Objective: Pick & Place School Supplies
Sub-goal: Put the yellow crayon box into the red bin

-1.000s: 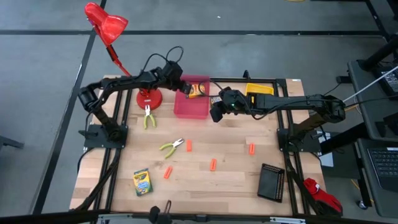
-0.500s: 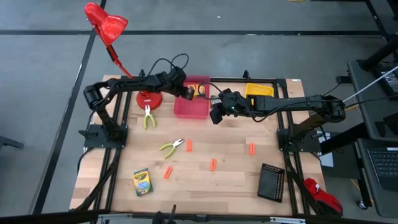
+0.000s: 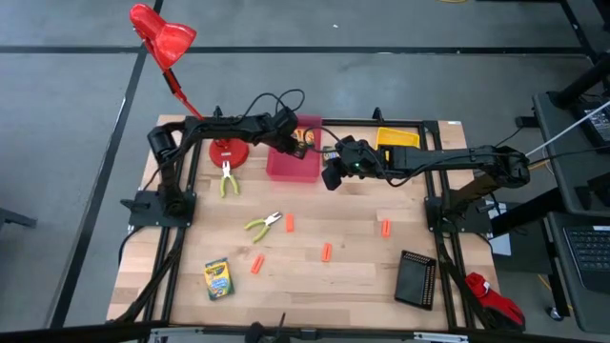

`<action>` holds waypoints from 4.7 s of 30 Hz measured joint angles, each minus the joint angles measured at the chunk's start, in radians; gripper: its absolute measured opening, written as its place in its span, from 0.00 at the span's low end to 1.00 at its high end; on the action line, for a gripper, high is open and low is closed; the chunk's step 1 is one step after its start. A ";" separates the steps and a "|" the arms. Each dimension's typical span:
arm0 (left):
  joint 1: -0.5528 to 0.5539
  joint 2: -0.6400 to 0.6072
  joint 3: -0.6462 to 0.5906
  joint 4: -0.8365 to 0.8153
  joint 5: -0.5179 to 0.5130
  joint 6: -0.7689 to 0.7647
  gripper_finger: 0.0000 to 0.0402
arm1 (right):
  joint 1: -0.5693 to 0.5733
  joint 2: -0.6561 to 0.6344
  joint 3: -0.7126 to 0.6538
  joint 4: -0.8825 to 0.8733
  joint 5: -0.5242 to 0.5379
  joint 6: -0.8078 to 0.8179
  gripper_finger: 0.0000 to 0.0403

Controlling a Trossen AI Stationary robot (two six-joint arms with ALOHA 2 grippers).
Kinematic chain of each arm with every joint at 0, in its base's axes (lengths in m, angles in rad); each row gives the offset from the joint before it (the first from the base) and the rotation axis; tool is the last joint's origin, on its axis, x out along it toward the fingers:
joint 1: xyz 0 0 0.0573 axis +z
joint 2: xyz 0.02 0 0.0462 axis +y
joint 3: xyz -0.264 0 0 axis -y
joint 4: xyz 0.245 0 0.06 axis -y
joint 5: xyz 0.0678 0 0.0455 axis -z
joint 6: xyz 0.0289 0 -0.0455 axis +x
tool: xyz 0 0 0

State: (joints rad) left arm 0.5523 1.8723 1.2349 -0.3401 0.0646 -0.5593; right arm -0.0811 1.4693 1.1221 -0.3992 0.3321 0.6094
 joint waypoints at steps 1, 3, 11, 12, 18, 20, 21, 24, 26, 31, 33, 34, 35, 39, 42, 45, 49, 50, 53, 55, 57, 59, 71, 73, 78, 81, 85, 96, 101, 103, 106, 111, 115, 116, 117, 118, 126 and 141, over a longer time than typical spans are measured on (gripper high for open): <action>0.002 0.014 0.017 -0.018 -0.005 0.003 0.01 | 0.000 0.000 0.000 -0.004 -0.003 0.000 0.06; 0.003 0.046 0.051 -0.064 -0.020 0.018 0.01 | 0.001 0.000 0.000 -0.010 -0.006 0.000 0.06; 0.015 0.106 0.123 -0.131 -0.078 0.057 0.01 | 0.008 -0.044 -0.001 -0.043 0.025 -0.001 0.06; 0.018 0.108 0.131 -0.132 -0.092 0.060 0.00 | 0.007 -0.049 -0.001 -0.050 0.030 -0.001 0.06; 0.055 0.108 0.141 -0.128 -0.128 0.067 0.01 | 0.007 -0.075 0.000 -0.063 0.049 -0.004 0.06; 0.070 0.108 0.141 -0.128 -0.135 0.069 0.01 | 0.007 -0.081 0.000 -0.061 0.059 -0.004 0.06; 0.076 0.108 0.141 -0.130 -0.141 0.075 0.01 | 0.009 -0.087 0.000 -0.065 0.066 -0.004 0.06; 0.094 0.104 0.140 -0.124 -0.147 0.099 0.01 | 0.018 -0.111 0.000 -0.090 0.104 -0.017 0.06; 0.099 0.087 0.139 -0.105 -0.103 0.136 0.01 | 0.028 -0.140 0.000 -0.147 0.135 -0.022 0.06; 0.067 0.003 0.133 -0.173 -0.018 0.248 0.00 | 0.068 -0.228 -0.028 -0.357 0.217 -0.003 0.06; 0.032 -0.046 0.113 -0.213 0.008 0.335 0.01 | 0.074 -0.265 -0.079 -0.399 0.219 0.037 0.06; 0.013 -0.071 0.100 -0.221 0.044 0.386 0.01 | 0.074 -0.285 -0.115 -0.403 0.194 0.053 0.06; -0.009 -0.096 0.088 -0.226 0.083 0.432 0.01 | 0.071 -0.305 -0.152 -0.400 0.159 0.066 0.06; -0.102 -0.166 0.032 -0.241 0.211 0.425 0.04 | 0.023 -0.354 -0.277 -0.291 0.013 0.090 0.06; -0.189 -0.220 0.007 -0.236 0.220 0.338 0.05 | -0.082 -0.351 -0.305 -0.211 -0.047 0.049 0.06; -0.294 -0.272 -0.019 -0.227 0.151 0.253 0.05 | -0.214 -0.305 -0.298 -0.162 -0.153 -0.021 0.06; -0.423 -0.355 -0.032 -0.242 -0.011 0.143 0.04 | -0.392 -0.197 -0.260 -0.150 -0.337 -0.062 0.06; -0.453 -0.378 -0.033 -0.250 -0.072 0.122 0.04 | -0.423 -0.166 -0.252 -0.143 -0.383 -0.079 0.06; -0.534 -0.429 -0.034 -0.273 -0.255 0.061 0.03 | -0.472 -0.083 -0.205 -0.132 -0.448 -0.122 0.06; -0.571 -0.458 -0.033 -0.270 -0.336 0.033 0.02 | -0.486 -0.026 -0.167 -0.132 -0.456 -0.151 0.06; -0.595 -0.480 -0.033 -0.286 -0.385 0.008 0.01 | -0.492 0.031 -0.123 -0.139 -0.456 -0.173 0.06; -0.609 -0.494 -0.033 -0.295 -0.417 -0.019 0.01 | -0.499 0.086 -0.074 -0.145 -0.455 -0.188 0.06; -0.643 -0.529 -0.034 -0.333 -0.441 -0.059 0.01 | -0.520 0.336 0.104 -0.209 -0.452 -0.193 0.06; -0.647 -0.527 -0.034 -0.337 -0.441 -0.058 0.01 | -0.516 0.352 0.112 -0.204 -0.453 -0.191 0.06; -0.651 -0.527 -0.034 -0.351 -0.441 -0.056 0.01 | -0.488 0.372 0.111 -0.233 -0.435 -0.182 0.04; -0.651 -0.527 -0.034 -0.352 -0.441 -0.048 0.02 | -0.470 0.376 0.111 -0.232 -0.407 -0.179 0.03; -0.651 -0.527 -0.034 -0.351 -0.440 -0.047 0.01 | -0.453 0.376 0.108 -0.232 -0.367 -0.174 0.02; -0.657 -0.547 -0.034 -0.340 -0.439 -0.030 0.02 | -0.423 0.370 -0.006 -0.192 -0.351 -0.115 0.02; -0.657 -0.563 -0.034 -0.347 -0.437 -0.029 0.01 | -0.363 0.358 -0.033 -0.200 -0.359 -0.068 0.02; -0.657 -0.570 -0.034 -0.346 -0.437 -0.022 0.01 | -0.324 0.350 -0.035 -0.208 -0.360 -0.049 0.02; -0.657 -0.580 -0.034 -0.354 -0.436 -0.022 0.01 | -0.258 0.335 -0.038 -0.227 -0.382 -0.003 0.02; -0.658 -0.593 -0.034 -0.354 -0.437 -0.021 0.02 | -0.111 0.316 -0.040 -0.286 -0.403 0.084 0.02; -0.669 -0.603 -0.034 -0.355 -0.437 -0.021 0.01 | 0.036 0.312 -0.040 -0.299 -0.432 0.190 0.02; -0.673 -0.605 -0.034 -0.352 -0.438 -0.021 0.01 | 0.077 0.312 -0.040 -0.294 -0.442 0.225 0.02; -0.678 -0.608 -0.034 -0.355 -0.437 -0.021 0.01 | 0.119 0.307 -0.041 -0.290 -0.448 0.263 0.02; -0.683 -0.611 -0.034 -0.363 -0.437 -0.021 0.01 | 0.160 0.302 -0.041 -0.279 -0.459 0.307 0.02; -0.716 -0.621 -0.034 -0.406 -0.434 -0.021 0.03 | 0.349 0.188 -0.026 -0.220 -0.307 0.595 0.02; -0.840 -0.621 -0.034 -0.439 -0.474 -0.080 0.03 | 0.249 0.125 -0.188 -0.336 -0.147 0.691 0.02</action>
State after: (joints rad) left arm -0.2880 1.2514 1.2011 -0.7788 -0.4093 -0.6390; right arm 0.1680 1.5940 0.9343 -0.7356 0.1846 1.3009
